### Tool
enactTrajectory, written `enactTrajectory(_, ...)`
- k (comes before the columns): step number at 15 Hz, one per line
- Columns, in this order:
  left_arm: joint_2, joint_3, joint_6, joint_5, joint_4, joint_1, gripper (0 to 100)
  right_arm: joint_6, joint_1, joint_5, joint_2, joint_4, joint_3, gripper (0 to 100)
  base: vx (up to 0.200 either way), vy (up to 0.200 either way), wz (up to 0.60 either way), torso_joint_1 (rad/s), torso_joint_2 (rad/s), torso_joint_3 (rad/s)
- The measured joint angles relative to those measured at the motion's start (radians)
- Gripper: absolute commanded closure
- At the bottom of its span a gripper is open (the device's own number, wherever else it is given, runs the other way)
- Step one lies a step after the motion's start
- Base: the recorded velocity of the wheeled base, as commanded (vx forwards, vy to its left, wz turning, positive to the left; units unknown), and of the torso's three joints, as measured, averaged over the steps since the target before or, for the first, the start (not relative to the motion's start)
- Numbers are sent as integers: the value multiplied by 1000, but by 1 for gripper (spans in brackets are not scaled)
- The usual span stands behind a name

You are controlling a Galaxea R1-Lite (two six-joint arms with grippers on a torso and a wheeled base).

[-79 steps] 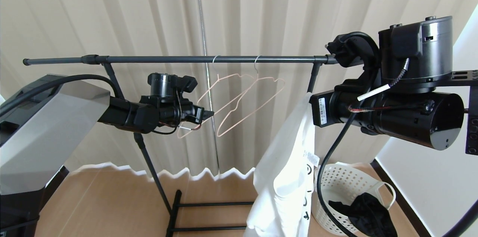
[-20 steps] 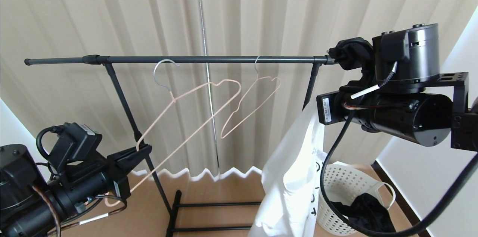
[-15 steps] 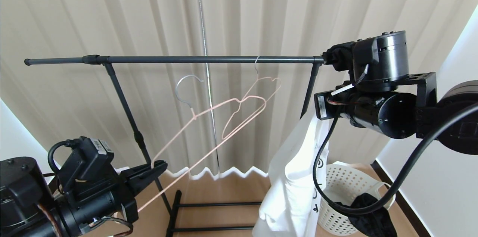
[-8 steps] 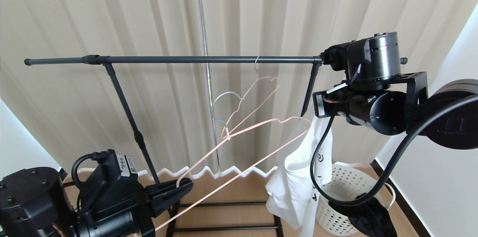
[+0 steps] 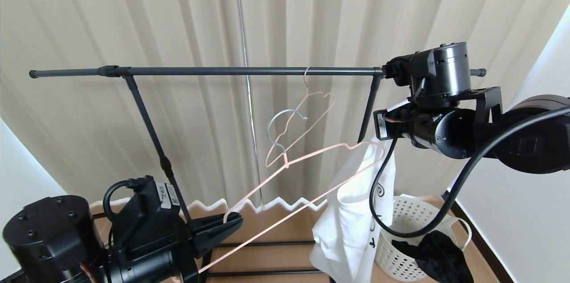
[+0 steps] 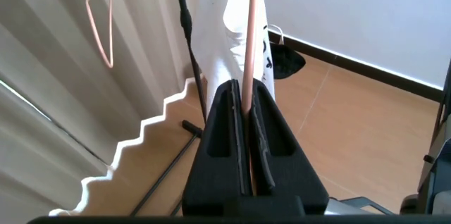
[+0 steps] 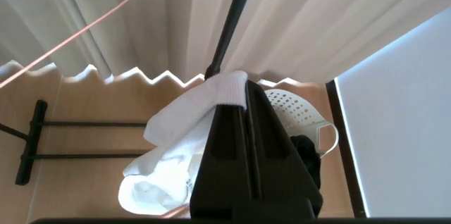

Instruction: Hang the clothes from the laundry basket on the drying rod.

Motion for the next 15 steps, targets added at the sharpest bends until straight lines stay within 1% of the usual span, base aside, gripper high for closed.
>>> enactTrajectory(2, 26, -28, -1, 23, -1, -1, 100, 0, 21, -1, -7, 0, 13, 100, 0, 0, 0, 0, 0, 0)
enactTrajectory(5, 60, -56, -7, 31, -6, -1, 100, 0, 41, -2, -21, 0, 32, 100, 0, 0, 0, 0, 0, 0)
enactTrajectory(8, 74, -86, -14, 71, -6, 0, 100, 0, 70, -3, -39, 0, 49, 100, 0, 0, 0, 0, 0, 0)
enactTrajectory(12, 79, -94, -28, 74, -5, 2, 100, 0, 122, -16, -50, -1, 74, 100, 0, 0, 0, 0, 0, 0)
enactTrajectory(15, 79, -96, -29, 71, -5, 1, 100, 5, 177, -25, -50, -2, 83, 100, 0, 0, 0, 0, 0, 0)
